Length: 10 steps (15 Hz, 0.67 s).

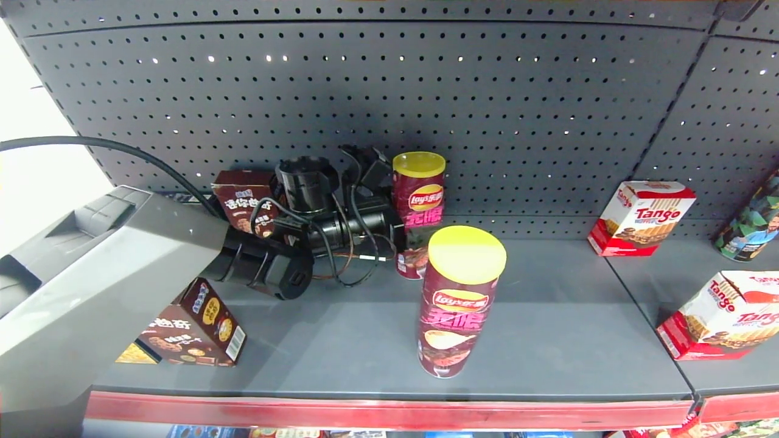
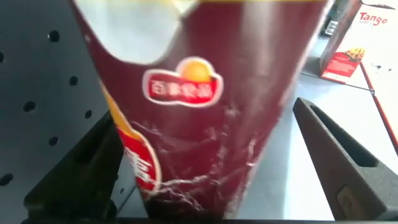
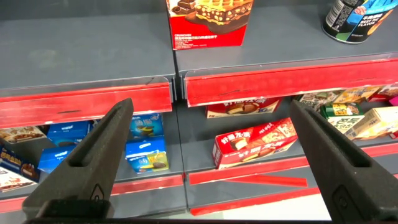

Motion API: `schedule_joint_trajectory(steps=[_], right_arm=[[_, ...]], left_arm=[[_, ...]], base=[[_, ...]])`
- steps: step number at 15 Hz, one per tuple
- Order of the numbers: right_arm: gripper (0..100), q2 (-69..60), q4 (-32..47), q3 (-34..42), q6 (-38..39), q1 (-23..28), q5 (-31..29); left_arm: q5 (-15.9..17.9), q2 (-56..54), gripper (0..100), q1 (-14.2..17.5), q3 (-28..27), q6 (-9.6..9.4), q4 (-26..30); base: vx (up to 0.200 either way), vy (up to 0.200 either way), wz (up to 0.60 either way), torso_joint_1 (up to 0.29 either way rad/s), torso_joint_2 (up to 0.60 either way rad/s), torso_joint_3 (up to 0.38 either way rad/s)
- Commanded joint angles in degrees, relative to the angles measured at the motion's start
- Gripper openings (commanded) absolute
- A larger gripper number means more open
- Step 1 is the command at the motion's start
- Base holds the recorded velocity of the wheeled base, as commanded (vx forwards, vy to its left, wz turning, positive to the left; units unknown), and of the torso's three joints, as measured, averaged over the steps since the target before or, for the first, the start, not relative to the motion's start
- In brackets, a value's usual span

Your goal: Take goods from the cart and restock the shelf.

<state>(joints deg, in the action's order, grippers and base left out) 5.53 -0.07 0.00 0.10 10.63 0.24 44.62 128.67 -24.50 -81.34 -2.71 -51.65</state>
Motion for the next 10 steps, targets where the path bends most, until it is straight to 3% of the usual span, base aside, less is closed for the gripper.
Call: schedule_joint_trajectory(steps=[1, 7, 10], right_arm=[[100, 0.18, -0.01, 0.0, -0.01, 0.0, 0.02], [100, 0.09, -0.01, 0.0, -0.01, 0.0, 0.02], [100, 0.09, -0.01, 0.0, -0.01, 0.0, 0.02]], left_arm=[[0.03, -2.28, 100, -0.02, 1.88, -0.02, 0.06], [-0.06, -9.76, 100, 1.56, 10.06, -0.28, 0.94], [-1.64, -12.22, 100, 1.65, 13.4, -3.97, 4.81]], base=[[0.0, 0.0, 0.0, 0.0, 0.0, 0.0], [0.0, 0.0, 0.0, 0.0, 0.0, 0.0], [0.0, 0.0, 0.0, 0.0, 0.0, 0.0]])
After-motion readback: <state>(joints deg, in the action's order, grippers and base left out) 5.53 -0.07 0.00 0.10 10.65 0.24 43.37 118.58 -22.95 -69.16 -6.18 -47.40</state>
